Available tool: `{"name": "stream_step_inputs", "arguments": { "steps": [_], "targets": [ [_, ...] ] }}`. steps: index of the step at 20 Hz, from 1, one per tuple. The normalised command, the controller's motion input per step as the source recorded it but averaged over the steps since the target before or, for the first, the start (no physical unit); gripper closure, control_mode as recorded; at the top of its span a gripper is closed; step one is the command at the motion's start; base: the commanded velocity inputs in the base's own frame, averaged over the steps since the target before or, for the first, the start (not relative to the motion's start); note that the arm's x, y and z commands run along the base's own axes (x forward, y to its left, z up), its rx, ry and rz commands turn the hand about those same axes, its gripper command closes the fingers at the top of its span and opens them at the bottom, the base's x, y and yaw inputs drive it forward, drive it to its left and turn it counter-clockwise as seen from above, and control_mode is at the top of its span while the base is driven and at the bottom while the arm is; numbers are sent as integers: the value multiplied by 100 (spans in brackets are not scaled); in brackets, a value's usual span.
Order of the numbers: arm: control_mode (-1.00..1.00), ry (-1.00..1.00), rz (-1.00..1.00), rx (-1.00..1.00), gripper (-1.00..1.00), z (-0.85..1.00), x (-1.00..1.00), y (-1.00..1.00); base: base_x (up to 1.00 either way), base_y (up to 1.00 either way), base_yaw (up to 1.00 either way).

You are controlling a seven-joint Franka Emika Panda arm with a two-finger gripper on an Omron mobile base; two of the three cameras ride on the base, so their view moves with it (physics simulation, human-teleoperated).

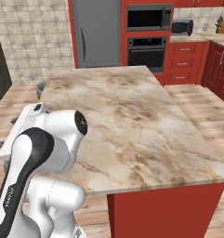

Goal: Get the candle and the beer from the cabinet and move them to the dining counter.

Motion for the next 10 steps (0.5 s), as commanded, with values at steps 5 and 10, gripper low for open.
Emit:
{"name": "stream_step_inputs", "arguments": {
  "steps": [5,10],
  "targets": [
    [-100,39,-52,5,-100,3,-27,-1,0,0,0],
    [-100,34,-61,0,-100,-19,-20,12,0,0,0]
  ]
}}
